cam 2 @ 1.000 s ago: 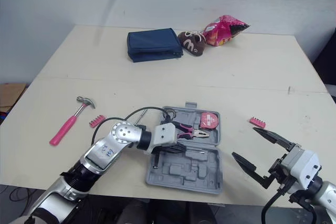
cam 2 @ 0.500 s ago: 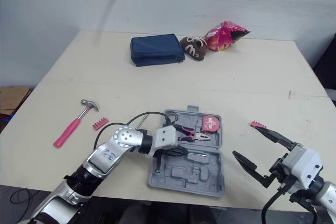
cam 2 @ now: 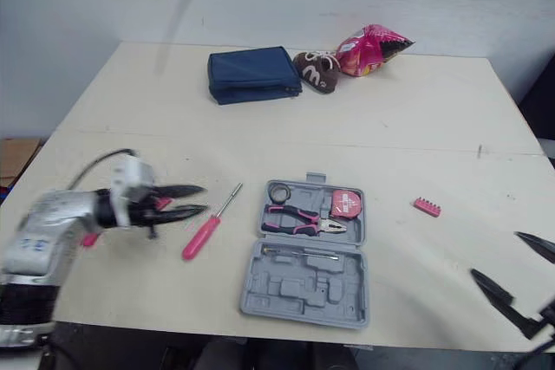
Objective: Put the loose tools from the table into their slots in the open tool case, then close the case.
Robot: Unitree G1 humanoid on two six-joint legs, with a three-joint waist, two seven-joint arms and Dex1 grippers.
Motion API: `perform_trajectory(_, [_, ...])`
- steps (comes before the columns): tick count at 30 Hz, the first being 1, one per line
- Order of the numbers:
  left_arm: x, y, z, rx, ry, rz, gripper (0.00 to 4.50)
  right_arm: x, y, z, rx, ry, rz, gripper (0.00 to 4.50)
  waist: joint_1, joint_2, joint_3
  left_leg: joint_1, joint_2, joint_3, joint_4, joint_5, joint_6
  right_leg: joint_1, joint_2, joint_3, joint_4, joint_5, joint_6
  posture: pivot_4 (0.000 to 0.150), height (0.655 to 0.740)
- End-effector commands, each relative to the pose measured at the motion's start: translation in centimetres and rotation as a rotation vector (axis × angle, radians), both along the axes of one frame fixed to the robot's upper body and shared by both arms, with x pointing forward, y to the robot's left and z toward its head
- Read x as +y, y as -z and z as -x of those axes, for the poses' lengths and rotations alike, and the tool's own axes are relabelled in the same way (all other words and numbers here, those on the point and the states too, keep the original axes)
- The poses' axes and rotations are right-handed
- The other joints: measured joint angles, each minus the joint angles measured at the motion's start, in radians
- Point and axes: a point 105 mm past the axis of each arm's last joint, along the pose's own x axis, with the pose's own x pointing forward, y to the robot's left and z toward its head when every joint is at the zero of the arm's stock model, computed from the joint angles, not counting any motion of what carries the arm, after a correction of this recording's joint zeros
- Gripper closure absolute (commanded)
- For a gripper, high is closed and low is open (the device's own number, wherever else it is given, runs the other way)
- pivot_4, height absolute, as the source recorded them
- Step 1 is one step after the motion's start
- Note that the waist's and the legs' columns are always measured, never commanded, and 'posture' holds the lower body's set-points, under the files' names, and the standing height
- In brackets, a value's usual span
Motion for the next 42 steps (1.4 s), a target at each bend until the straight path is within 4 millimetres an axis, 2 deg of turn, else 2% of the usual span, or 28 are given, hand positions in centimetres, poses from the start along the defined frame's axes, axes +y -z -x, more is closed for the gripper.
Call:
perform_trajectory(1, [7.4, -1.7, 1.4, -0.055, -0.227, -0.04, 0.44, -3.6, 0.2, 2.4, 0.008, 0.124, 0.062, 0.0, -0.004, -0.001, 0.0, 0.001, 0.0, 0.0, -0.001, -0.001, -0.001, 0.0, -0.001, 0.0, 0.0, -0.001, -0.001, 0.15, 0.74])
perform_trajectory(2, [9.1, -1.9, 1.9, -0.048, -0.278, -0.036, 0.03, -4.2, 0.5, 2.9, 0.019, 0.147, 0.069, 0.0, -0.006, -0.001, 0.001, 0.001, 0.0, 0.0, -0.001, -0.002, -0.001, 0.0, -0.001, 0.0, 0.0, -0.001, -0.003, 0.15, 0.74])
perform_trajectory(4, [12.2, -2.1, 2.9, -0.033, -0.38, -0.056, 0.03, -5.2, 1.0, 3.7, 0.035, 0.184, 0.073, 0.0, -0.006, -0.001, 0.001, 0.001, 0.0, 0.0, -0.002, -0.003, -0.003, 0.0, -0.003, -0.002, 0.0, -0.004, -0.007, 0.15, 0.74])
perform_trajectory(5, [14.2, -1.6, 3.7, -0.011, -0.445, -0.093, 0.03, -5.8, 1.2, 4.0, 0.039, 0.209, 0.071, 0.0, -0.006, 0.0, 0.001, 0.001, 0.0, 0.0, -0.002, -0.003, -0.004, -0.001, -0.003, -0.003, 0.001, -0.004, -0.008, 0.15, 0.74])
perform_trajectory(8, [18.3, -0.5, 5.6, 0.047, -0.59, -0.138, 0.03, -6.7, 1.7, 4.8, 0.055, 0.25, 0.065, 0.0, -0.007, 0.001, 0.001, 0.001, 0.0, 0.0, -0.004, -0.004, -0.005, -0.004, -0.004, -0.003, 0.003, -0.006, -0.012, 0.15, 0.74])
perform_trajectory(10, [19.5, 0.5, 6.9, 0.092, -0.617, -0.181, 0.03, -7.2, 2.0, 5.1, 0.071, 0.264, 0.065, 0.0, -0.007, 0.0, 0.001, 0.0, 0.0, 0.0, -0.007, -0.004, -0.006, -0.007, -0.003, -0.003, 0.005, -0.007, -0.013, 0.15, 0.74])
perform_trajectory(14, [21.2, -1.2, 6.9, -0.004, -0.731, -0.133, 0.03, -7.8, 1.9, 5.4, 0.067, 0.287, 0.072, 0.0, -0.003, 0.0, 0.001, -0.002, 0.001, 0.0, -0.008, -0.002, -0.007, -0.011, -0.003, -0.004, 0.008, -0.007, -0.013, 0.15, 0.74])
perform_trajectory(17, [21.9, -0.2, 7.9, 0.026, -0.769, -0.128, 0.03, -7.7, 2.1, 5.4, 0.071, 0.281, 0.071, 0.0, -0.004, -0.002, 0.0, -0.001, 0.001, 0.0, -0.008, 0.0, -0.007, -0.011, -0.003, -0.004, 0.011, -0.007, -0.013, 0.15, 0.74])
perform_trajectory(23, [20.9, 0.4, 7.8, 0.015, -0.73, -0.083, 0.03, -7.1, 2.4, 4.7, 0.067, 0.228, 0.047, 0.0, -0.006, -0.002, 0.0, 0.0, 0.001, 0.001, -0.008, 0.002, -0.008, -0.012, -0.003, -0.004, 0.015, -0.007, -0.013, 0.15, 0.74])
perform_trajectory(31, [16.7, -0.9, 6.4, -0.017, -0.56, -0.054, 0.03, -3.0, 2.3, 0.3, 0.015, 0.031, -0.021, 0.0, -0.026, -0.004, -0.001, 0.001, 0.001, 0.0, -0.006, 0.005, -0.014, -0.012, -0.003, -0.004, 0.024, -0.007, -0.013, 0.15, 0.74])
perform_trajectory(34, [14.5, -0.6, 6.2, 0.061, -0.514, -0.041, 0.03, 1.2, 1.2, -1.8, -0.034, -0.137, -0.119, 0.0, -0.031, -0.004, -0.001, 0.001, 0.002, -0.001, -0.007, 0.008, -0.011, -0.012, -0.002, -0.004, 0.024, -0.007, -0.013, 0.15, 0.74])
perform_trajectory(37, [13.6, 0.2, 5.7, 0.137, -0.57, 0.003, 0.03, 5.3, -0.2, -3.1, -0.12, -0.302, -0.174, 0.0, -0.032, -0.004, 0.0, 0.001, 0.003, -0.001, -0.006, 0.009, -0.011, -0.013, -0.001, -0.004, 0.025, -0.007, -0.013, 0.15, 0.74])
perform_trajectory(40, [11.9, 2.5, 5.5, 0.273, -0.572, -0.059, 0.03, 9.1, -1.2, -4.3, -0.161, -0.429, -0.232, 0.0, -0.028, -0.003, 0.0, 0.0, 0.003, -0.001, -0.005, 0.008, -0.011, -0.013, 0.0, -0.004, 0.025, -0.007, -0.013, 0.15, 0.74])
perform_trajectory(42, [11.5, 3.0, 4.8, 0.304, -0.605, -0.051, 0.03, 11.2, -1.7, -4.7, -0.183, -0.499, -0.253, 0.0, -0.026, -0.004, 0.0, -0.001, 0.003, -0.002, -0.003, 0.008, -0.011, -0.013, 0.0, -0.004, 0.026, -0.007, -0.012, 0.15, 0.74])
